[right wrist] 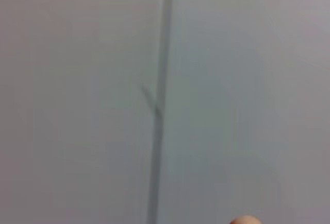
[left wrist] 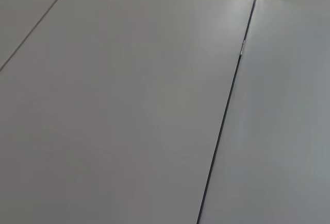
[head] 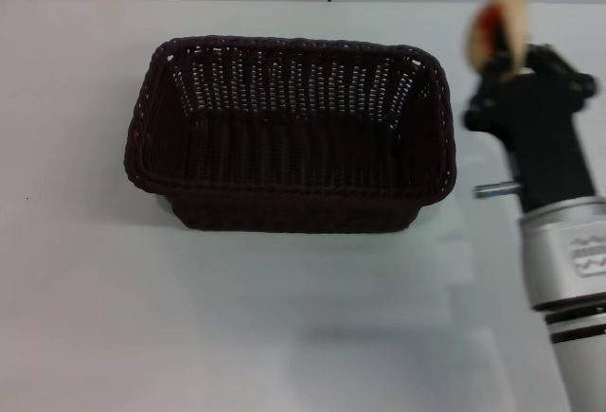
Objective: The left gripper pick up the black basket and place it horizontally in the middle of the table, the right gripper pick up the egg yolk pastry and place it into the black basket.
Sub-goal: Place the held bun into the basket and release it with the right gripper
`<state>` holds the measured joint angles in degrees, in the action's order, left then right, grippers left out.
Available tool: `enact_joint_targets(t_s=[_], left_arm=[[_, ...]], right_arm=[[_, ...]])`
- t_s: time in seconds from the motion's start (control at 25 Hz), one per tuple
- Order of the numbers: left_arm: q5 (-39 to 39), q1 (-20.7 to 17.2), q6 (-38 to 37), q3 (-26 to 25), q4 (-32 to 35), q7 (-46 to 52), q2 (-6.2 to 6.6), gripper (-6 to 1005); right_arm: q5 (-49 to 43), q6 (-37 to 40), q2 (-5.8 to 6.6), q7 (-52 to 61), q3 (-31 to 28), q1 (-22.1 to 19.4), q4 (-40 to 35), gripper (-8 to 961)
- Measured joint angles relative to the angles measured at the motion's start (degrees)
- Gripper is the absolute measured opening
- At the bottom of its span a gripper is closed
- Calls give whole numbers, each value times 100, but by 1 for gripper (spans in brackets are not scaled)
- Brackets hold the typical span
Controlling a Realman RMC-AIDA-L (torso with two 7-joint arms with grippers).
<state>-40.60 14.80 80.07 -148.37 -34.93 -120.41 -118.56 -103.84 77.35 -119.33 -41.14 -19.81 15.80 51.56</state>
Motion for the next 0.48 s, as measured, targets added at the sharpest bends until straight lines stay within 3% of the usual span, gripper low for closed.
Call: enact_joint_targets(t_s=[0.48], left_arm=[[-45, 20, 58, 11, 288, -27, -1, 376]], right_arm=[[-306, -1026, 60, 693, -61, 461, -162, 59]])
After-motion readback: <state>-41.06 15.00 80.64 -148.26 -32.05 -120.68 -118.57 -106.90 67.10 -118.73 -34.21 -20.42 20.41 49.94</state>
